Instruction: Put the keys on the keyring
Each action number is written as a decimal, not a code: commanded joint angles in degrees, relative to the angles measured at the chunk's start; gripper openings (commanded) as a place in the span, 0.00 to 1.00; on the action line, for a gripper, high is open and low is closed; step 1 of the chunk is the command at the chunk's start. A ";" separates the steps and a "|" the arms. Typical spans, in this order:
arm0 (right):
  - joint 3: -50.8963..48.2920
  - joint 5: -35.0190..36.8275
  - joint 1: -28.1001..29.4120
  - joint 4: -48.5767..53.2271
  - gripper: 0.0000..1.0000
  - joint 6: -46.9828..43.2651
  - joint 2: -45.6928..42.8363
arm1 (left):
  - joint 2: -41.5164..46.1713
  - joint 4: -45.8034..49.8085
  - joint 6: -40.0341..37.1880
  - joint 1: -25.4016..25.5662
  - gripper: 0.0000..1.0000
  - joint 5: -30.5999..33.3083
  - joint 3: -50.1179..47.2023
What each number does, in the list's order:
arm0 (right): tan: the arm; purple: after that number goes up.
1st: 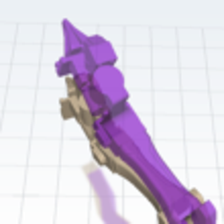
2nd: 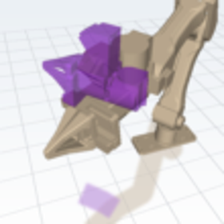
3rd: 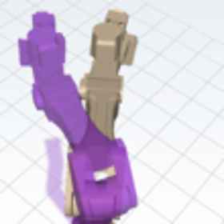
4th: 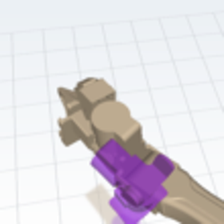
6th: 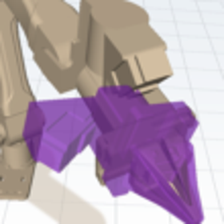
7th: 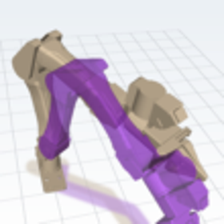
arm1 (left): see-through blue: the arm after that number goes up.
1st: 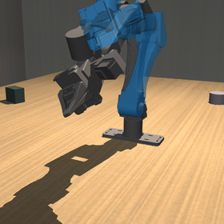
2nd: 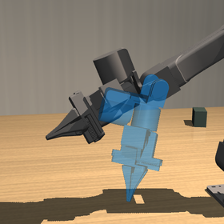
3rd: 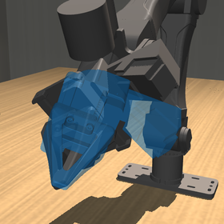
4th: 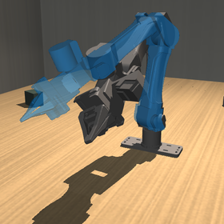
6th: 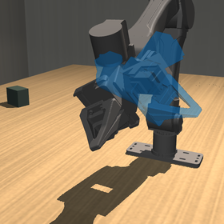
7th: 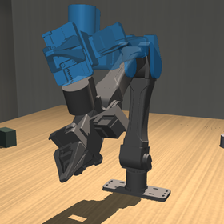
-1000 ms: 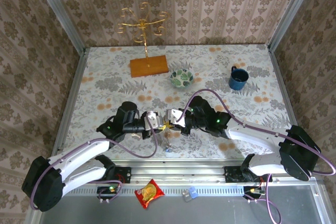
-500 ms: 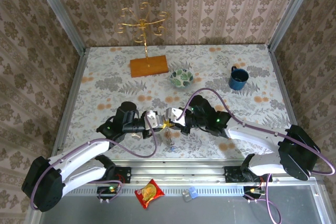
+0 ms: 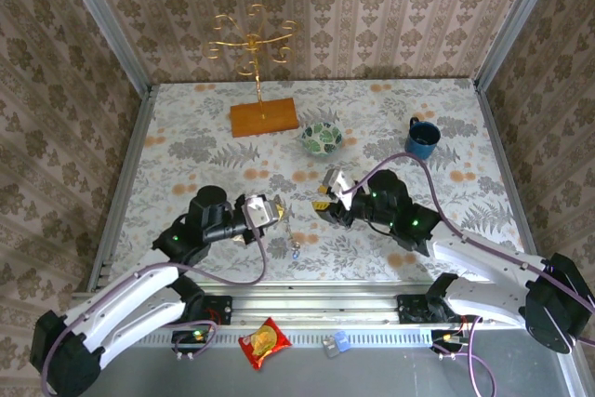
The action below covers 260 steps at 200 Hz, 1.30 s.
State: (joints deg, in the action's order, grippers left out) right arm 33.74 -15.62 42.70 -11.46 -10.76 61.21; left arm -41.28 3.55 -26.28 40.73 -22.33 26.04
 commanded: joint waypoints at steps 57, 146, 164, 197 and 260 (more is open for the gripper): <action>4.99 8.87 12.06 -3.15 0.39 9.26 17.98 | 10.39 8.03 10.62 -9.99 0.00 26.09 4.95; 26.54 14.09 19.20 -6.73 0.39 13.30 47.77 | 16.33 13.33 18.00 -27.06 0.00 39.68 6.32; 30.43 14.82 19.85 -6.39 0.41 13.80 51.70 | 17.14 13.66 18.85 -29.22 0.00 40.80 6.21; 36.03 13.75 20.16 -6.47 0.42 15.58 57.24 | 18.23 13.46 19.30 -30.10 0.00 42.59 6.13; 44.69 12.93 20.33 -2.33 0.41 17.00 64.86 | 19.24 12.32 20.14 -30.22 0.00 44.30 5.15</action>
State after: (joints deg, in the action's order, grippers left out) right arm 75.59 -3.25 62.76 -16.12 4.62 124.01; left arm -22.83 17.96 -7.64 11.09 20.16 30.22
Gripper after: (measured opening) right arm 0.414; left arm 0.065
